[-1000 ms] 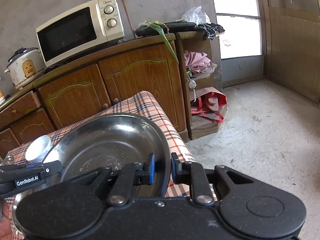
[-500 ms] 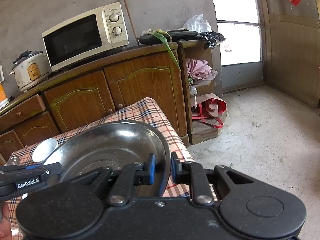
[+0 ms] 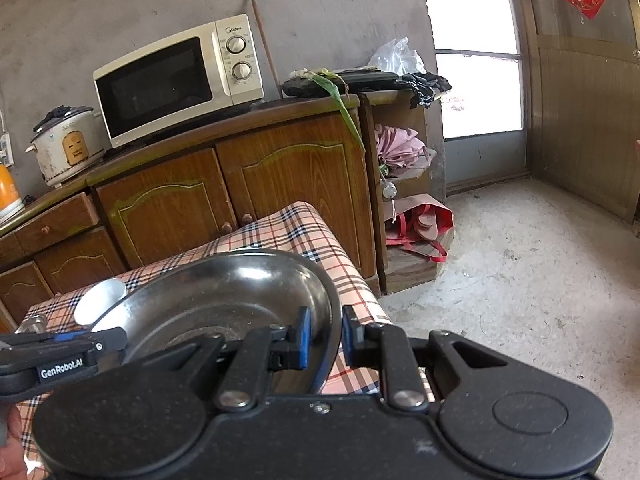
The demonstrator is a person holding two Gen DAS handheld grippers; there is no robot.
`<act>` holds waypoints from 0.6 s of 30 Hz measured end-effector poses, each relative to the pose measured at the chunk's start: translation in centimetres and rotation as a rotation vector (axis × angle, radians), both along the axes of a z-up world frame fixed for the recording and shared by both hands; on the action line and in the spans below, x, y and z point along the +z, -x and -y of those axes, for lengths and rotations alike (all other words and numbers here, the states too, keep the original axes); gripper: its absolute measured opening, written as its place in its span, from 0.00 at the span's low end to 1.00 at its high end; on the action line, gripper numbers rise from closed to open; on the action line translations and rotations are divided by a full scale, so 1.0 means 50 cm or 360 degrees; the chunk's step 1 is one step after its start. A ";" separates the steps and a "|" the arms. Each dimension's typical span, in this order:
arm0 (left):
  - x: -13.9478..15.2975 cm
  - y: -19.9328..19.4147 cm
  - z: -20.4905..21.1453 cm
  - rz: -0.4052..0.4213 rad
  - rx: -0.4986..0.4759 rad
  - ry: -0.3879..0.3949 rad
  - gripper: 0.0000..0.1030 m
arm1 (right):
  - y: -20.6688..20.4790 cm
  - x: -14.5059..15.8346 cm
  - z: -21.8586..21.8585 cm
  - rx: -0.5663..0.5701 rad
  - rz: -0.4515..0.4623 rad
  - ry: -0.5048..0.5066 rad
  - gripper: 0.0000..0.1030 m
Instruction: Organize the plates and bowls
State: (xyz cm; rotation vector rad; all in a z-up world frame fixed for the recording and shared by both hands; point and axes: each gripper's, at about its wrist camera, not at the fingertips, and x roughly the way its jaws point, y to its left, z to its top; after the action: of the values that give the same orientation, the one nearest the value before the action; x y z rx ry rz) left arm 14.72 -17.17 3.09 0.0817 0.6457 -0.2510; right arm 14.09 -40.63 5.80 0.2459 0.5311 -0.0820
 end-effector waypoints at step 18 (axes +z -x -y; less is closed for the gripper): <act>0.011 0.021 -0.024 0.0011 0.0026 -0.0020 0.24 | 0.020 0.019 -0.025 0.0019 0.0023 0.0008 0.21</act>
State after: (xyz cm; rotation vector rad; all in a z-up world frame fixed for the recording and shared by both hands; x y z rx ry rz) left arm 13.66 -15.96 3.64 0.0894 0.6409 -0.2310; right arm 13.07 -39.36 6.76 0.2383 0.5180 -0.0702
